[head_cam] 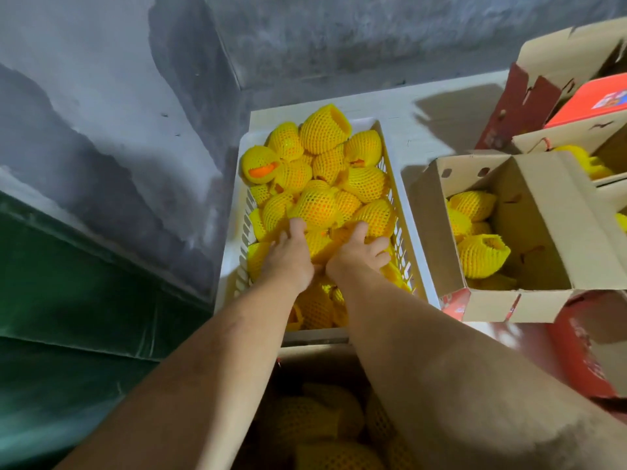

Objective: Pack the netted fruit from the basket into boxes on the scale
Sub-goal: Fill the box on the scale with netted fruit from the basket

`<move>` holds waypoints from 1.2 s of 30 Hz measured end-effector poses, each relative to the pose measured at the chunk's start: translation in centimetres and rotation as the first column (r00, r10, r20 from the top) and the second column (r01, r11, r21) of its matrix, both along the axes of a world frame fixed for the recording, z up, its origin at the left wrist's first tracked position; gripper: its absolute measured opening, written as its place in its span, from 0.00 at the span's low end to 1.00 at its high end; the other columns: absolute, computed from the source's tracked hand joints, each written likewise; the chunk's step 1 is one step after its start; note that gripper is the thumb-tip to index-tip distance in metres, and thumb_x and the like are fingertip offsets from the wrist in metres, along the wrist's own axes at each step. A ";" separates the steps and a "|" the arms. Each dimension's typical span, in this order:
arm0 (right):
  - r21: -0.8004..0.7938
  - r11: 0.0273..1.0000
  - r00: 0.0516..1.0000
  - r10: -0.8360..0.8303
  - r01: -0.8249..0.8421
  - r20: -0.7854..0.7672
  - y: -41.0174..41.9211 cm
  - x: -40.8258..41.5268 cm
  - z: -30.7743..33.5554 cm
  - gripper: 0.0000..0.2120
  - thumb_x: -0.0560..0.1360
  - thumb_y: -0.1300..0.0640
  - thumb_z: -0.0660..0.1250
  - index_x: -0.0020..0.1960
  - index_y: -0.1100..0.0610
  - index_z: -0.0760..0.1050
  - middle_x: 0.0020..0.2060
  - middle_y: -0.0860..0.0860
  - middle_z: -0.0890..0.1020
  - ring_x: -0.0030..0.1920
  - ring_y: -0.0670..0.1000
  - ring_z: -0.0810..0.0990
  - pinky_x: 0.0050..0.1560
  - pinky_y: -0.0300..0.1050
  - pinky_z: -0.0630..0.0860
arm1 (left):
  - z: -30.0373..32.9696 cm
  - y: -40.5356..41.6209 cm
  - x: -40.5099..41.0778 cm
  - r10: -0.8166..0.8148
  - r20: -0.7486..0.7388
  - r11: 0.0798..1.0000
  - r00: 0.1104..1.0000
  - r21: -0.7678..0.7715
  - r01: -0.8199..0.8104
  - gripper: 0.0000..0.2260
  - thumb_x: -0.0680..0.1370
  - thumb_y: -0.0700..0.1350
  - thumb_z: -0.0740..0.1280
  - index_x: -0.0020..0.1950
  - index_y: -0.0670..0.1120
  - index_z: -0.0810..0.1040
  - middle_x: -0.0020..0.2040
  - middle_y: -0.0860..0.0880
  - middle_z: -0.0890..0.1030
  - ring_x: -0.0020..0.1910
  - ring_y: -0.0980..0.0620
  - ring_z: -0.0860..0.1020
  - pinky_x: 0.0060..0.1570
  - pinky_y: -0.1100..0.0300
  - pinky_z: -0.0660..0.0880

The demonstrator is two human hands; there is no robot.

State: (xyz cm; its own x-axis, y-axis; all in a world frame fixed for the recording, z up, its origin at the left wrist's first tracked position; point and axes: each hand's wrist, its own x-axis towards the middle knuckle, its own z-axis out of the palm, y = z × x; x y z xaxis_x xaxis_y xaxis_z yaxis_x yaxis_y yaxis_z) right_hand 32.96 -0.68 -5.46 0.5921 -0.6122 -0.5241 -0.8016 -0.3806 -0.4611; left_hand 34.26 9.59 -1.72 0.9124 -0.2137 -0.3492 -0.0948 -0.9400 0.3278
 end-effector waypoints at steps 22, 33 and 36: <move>-0.283 0.829 0.875 0.473 -0.482 -0.105 -0.1 -3.0 0.7 0.37 0.75 0.53 0.74 0.77 0.46 0.57 0.75 0.53 0.53 0.74 0.64 0.57 0.66 0.58 0.69 | 0.8 1.8 -3.3 -0.111 0.136 0.981 0.985 0.173 0.087 0.35 0.74 0.56 0.77 0.75 0.53 0.63 0.72 0.46 0.74 0.71 0.40 0.70 0.65 0.44 0.69; -0.283 0.910 0.939 0.337 -0.305 0.073 0.2 -3.8 1.7 0.34 0.75 0.54 0.72 0.73 0.47 0.57 0.72 0.54 0.63 0.73 0.63 0.60 0.64 0.62 0.68 | 0.5 2.3 -3.5 -0.066 0.143 0.997 0.988 0.048 0.059 0.36 0.75 0.55 0.76 0.77 0.53 0.61 0.72 0.44 0.72 0.70 0.36 0.73 0.60 0.43 0.74; -0.202 0.949 0.945 0.278 -0.242 0.172 -0.2 -3.9 3.8 0.33 0.73 0.47 0.73 0.71 0.48 0.59 0.70 0.55 0.65 0.71 0.65 0.62 0.65 0.63 0.68 | 1.4 2.6 -3.4 0.065 0.153 0.983 0.986 -0.178 -0.037 0.36 0.74 0.52 0.76 0.77 0.53 0.61 0.70 0.44 0.71 0.66 0.37 0.75 0.51 0.49 0.73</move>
State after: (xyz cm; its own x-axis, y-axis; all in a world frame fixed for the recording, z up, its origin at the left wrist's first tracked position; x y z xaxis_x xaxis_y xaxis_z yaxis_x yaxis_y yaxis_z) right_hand 29.03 -0.92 -1.66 0.8228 -0.4947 -0.2797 -0.5643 -0.6527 -0.5054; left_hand 30.82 12.19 -0.34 0.9641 -0.2104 -0.1619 -0.1118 -0.8749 0.4713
